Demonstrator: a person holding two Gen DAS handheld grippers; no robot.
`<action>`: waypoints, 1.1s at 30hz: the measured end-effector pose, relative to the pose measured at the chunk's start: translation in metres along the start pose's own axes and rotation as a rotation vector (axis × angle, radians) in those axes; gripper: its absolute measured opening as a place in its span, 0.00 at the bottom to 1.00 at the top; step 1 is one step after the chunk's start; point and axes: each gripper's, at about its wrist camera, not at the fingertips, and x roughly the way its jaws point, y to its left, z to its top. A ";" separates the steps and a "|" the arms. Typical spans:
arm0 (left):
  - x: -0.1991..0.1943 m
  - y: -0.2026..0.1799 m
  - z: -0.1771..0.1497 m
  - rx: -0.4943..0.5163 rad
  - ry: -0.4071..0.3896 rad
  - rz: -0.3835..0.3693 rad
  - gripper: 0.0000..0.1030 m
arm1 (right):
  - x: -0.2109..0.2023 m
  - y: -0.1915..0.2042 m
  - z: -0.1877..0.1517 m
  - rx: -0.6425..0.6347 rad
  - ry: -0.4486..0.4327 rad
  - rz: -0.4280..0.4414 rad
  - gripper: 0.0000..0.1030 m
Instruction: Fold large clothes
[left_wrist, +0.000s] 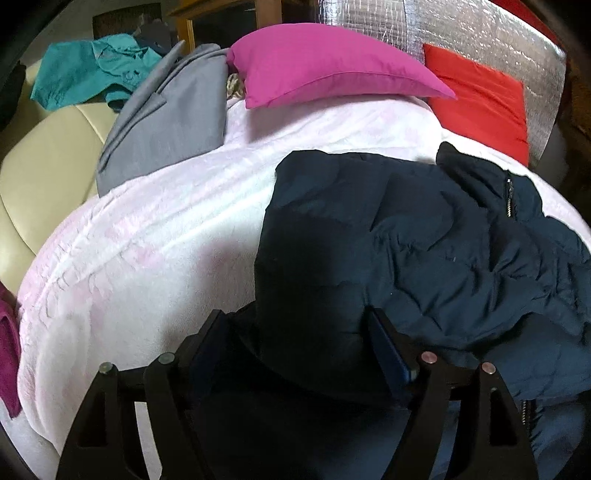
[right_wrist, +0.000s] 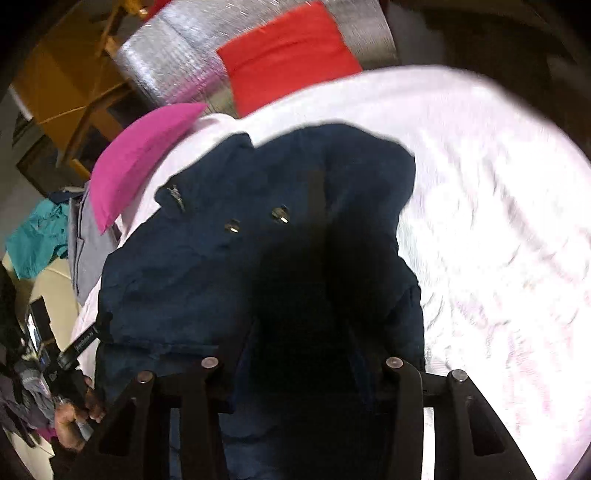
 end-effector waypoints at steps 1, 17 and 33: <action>-0.001 0.003 0.001 -0.014 0.004 -0.012 0.76 | 0.002 -0.002 0.001 0.009 0.002 0.006 0.46; 0.023 0.073 0.005 -0.399 0.053 -0.087 0.88 | 0.005 -0.065 0.060 0.304 -0.071 0.151 0.78; 0.024 0.054 0.008 -0.270 0.053 -0.006 0.88 | 0.024 -0.037 0.064 0.247 -0.136 0.142 0.26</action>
